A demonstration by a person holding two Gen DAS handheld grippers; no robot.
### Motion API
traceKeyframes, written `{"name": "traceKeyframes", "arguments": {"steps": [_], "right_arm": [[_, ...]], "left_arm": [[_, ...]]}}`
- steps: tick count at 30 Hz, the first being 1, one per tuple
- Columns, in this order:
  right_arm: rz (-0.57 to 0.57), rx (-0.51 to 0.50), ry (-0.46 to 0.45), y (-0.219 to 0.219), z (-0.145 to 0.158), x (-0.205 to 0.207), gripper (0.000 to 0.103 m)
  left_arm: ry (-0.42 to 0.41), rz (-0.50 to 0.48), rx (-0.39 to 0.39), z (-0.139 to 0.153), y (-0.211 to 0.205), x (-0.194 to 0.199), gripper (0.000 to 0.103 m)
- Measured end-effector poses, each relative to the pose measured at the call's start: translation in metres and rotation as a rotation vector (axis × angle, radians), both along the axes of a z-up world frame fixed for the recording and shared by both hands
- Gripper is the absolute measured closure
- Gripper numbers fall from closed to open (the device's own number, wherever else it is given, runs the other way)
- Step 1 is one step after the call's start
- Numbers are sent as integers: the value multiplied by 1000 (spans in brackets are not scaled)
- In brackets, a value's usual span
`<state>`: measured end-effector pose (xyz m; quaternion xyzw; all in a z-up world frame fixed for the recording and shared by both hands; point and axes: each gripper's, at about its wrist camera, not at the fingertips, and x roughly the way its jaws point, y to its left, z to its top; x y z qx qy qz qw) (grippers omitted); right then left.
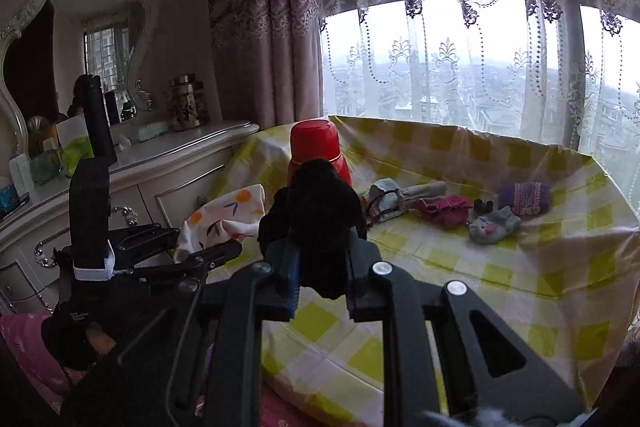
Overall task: Organize soft objects
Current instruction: 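Lift the floral cloth and black sock and carry them over the box, then open both grippers to drop the cloth and sock into the box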
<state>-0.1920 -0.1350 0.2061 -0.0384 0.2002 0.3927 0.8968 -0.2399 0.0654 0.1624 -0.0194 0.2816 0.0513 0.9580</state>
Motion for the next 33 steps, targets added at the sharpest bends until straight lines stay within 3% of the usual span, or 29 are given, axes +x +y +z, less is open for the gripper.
{"name": "traceKeyframes", "arguments": {"steps": [7, 18, 33], "right_arm": [[173, -81, 50, 64, -1, -9, 83], [406, -296, 106, 158, -22, -44, 82], [625, -538, 113, 238, -72, -94, 82]], "left_arm": [[71, 130, -62, -19, 48, -34, 68], [149, 372, -146, -52, 126, -103, 68], [205, 538, -228, -88, 178, -140, 68]]}}
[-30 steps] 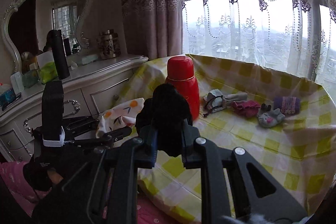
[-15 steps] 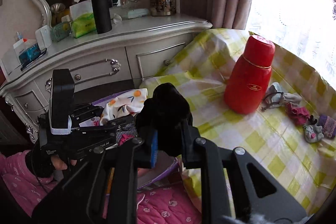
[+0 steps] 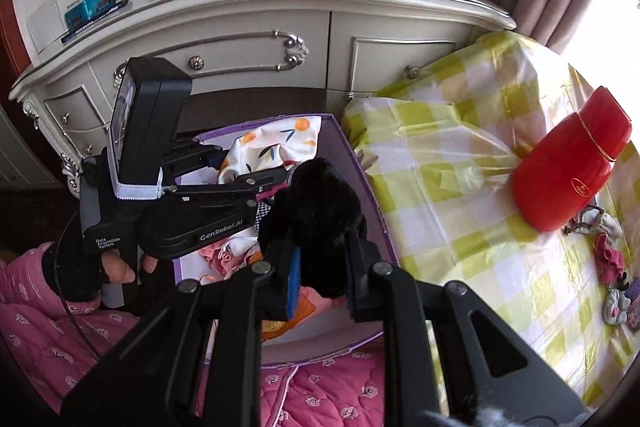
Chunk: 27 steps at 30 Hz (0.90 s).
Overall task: Organize soft objects
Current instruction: 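Open both grippers to drop the cloth and sock into the box, then move both grippers back over the table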
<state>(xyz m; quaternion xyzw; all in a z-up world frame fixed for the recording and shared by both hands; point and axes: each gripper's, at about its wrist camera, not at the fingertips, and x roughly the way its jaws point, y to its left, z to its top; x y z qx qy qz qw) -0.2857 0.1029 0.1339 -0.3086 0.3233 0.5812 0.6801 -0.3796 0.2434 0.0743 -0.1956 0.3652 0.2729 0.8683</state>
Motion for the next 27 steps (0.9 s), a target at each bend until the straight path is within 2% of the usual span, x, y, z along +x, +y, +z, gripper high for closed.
{"name": "traceKeyframes", "arguments": {"steps": [5, 8, 9, 11, 12, 13, 15, 19, 22, 25, 27], "right_arm": [[39, -51, 23, 13, -19, -8, 81], [68, -83, 59, 17, -32, -10, 81], [79, -85, 81, 17, -36, -10, 78], [91, -83, 148, 18, -43, -8, 63], [92, -80, 181, 17, -45, -5, 47], [87, -68, 199, 15, -45, -3, 41], [70, -40, 214, 9, -42, 5, 41], [-25, 25, 250, -10, -31, 39, 38], [-151, 58, 234, -40, -29, 75, 35], [-293, 87, 229, -82, -34, 114, 34], [-411, 98, 212, -114, -41, 142, 32]], "left_arm": [[59, 35, -28, -16, 10, -2, 67], [106, 54, -74, -27, 17, -2, 64], [129, 68, -89, -31, 19, -2, 61], [180, 107, -121, -39, 24, -1, 54], [203, 132, -134, -43, 27, -3, 49], [223, 160, -142, -45, 30, -5, 47], [252, 203, -146, -48, 32, -8, 44], [336, 237, -122, -51, 32, -2, 41], [393, 223, -102, -52, 25, 12, 40], [383, 133, -96, -46, 3, 39, 40], [358, 17, -74, -36, -21, 67, 40]]}}
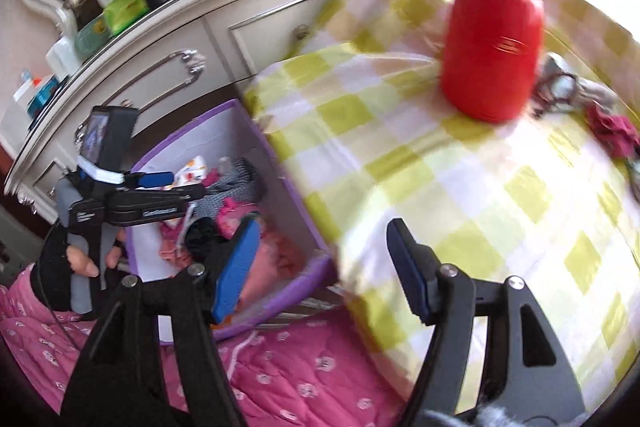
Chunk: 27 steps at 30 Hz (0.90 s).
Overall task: Organize soft objects
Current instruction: 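Move both grippers back over the table, then grasp the grey mouse slipper with the right gripper while the left grasps the black hair tie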
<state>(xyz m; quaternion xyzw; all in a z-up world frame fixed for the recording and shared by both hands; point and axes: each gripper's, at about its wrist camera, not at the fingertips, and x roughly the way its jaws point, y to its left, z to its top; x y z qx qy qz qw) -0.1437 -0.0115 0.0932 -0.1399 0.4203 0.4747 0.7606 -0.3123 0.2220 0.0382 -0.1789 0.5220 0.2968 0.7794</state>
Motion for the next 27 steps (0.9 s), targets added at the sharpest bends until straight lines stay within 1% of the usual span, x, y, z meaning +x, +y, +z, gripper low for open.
{"name": "traceKeyframes", "arguments": {"steps": [2, 4, 5, 8, 9, 11, 13, 15, 17, 19, 21, 23, 25, 26, 27], "right_arm": [[-125, -5, -1, -33, -10, 30, 31], [-258, -1, 4, -69, -19, 60, 31], [-320, 11, 9, -87, -23, 75, 31], [-480, 44, -9, -136, -29, 118, 31], [-526, 49, -16, -150, -31, 133, 31], [-612, 72, 9, -173, -38, 164, 29], [-683, 104, 44, -189, -45, 197, 28], [-741, 110, 59, -202, -52, 230, 27], [-783, 107, 72, -204, -58, 260, 27], [-824, 114, 90, -202, -63, 289, 26], [-855, 109, 101, -194, -68, 314, 26], [-883, 73, 107, -182, -75, 335, 26], [-926, 26, 116, -173, -82, 354, 26], [-948, 6, 127, -169, -86, 361, 26], [-967, 6, 104, -165, -84, 366, 21]], "left_arm": [[-55, -158, 1, 11, -36, 33, 39], [-111, -333, -13, 18, -79, 68, 31], [-134, -414, -29, 19, -101, 85, 25], [-188, -623, -48, 17, -164, 134, 24], [-194, -682, -41, 14, -184, 152, 24], [-202, -748, -7, 6, -216, 186, 24], [-231, -777, 0, -1, -235, 217, 24], [-256, -772, 29, -8, -242, 243, 24], [-257, -754, 63, -14, -245, 265, 24], [-260, -735, 59, -17, -239, 271, 24], [-263, -719, 26, -24, -232, 274, 24], [-258, -701, -8, -30, -225, 273, 23], [-285, -692, -27, -28, -222, 268, 18], [-277, -688, -31, -30, -222, 270, 18], [-270, -686, -30, -31, -223, 271, 17]]}}
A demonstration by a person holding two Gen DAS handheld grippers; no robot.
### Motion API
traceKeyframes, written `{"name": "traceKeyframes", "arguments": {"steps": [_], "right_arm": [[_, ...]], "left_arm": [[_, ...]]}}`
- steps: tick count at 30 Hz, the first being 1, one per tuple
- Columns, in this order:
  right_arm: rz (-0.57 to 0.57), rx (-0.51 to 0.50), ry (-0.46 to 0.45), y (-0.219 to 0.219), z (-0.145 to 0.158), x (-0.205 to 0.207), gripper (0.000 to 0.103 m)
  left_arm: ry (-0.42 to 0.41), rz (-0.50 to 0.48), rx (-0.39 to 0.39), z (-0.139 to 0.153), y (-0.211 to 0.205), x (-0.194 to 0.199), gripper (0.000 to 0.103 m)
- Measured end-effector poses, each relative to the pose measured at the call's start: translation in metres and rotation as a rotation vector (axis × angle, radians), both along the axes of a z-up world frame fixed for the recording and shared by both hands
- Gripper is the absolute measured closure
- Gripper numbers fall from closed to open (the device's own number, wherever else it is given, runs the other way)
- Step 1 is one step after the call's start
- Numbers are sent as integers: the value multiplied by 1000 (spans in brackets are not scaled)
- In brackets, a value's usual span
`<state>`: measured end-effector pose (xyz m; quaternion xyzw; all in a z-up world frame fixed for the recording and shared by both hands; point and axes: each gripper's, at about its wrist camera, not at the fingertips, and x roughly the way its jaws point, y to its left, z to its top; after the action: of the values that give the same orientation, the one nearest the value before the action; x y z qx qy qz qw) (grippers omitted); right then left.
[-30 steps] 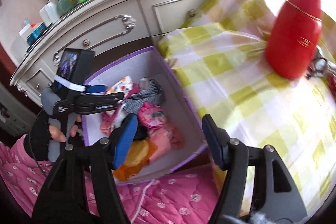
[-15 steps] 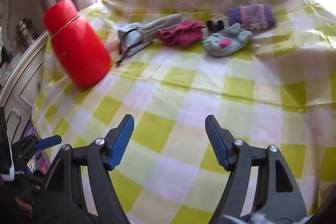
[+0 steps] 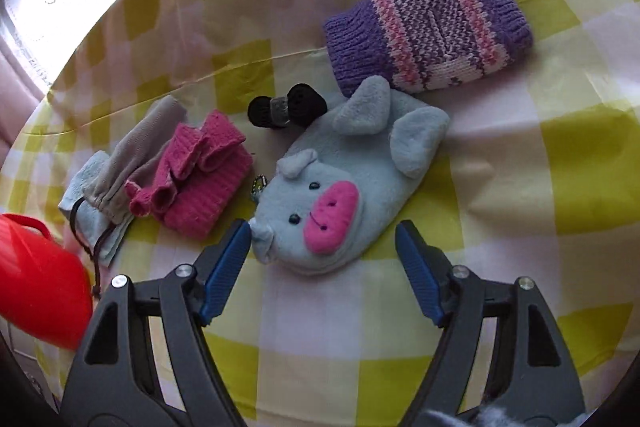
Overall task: Organize soft objects
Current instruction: 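Grasp the grey mouse slipper with the right gripper while the left grasps the black hair tie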
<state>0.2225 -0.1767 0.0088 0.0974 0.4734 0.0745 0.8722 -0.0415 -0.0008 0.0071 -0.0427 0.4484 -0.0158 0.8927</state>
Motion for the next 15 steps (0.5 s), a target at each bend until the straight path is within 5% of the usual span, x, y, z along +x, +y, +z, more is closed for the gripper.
{"name": "traceKeyframes", "arguments": {"steps": [7, 8, 9, 10, 15], "right_arm": [[57, -196, -23, 30, -6, 18, 11], [85, -224, -47, 29, -4, 10, 17], [109, -229, -71, 24, -2, 1, 40], [133, -217, -73, 16, 0, -10, 51], [262, -159, -99, -43, 10, -98, 53]], "left_arm": [[34, -46, 36, -5, -12, 6, 1], [44, -54, 57, -6, -15, 6, 0], [47, -58, 78, -5, -19, 5, 0], [48, -59, 73, -6, -19, 5, 0], [55, -62, 69, -5, -18, 5, 0]]}}
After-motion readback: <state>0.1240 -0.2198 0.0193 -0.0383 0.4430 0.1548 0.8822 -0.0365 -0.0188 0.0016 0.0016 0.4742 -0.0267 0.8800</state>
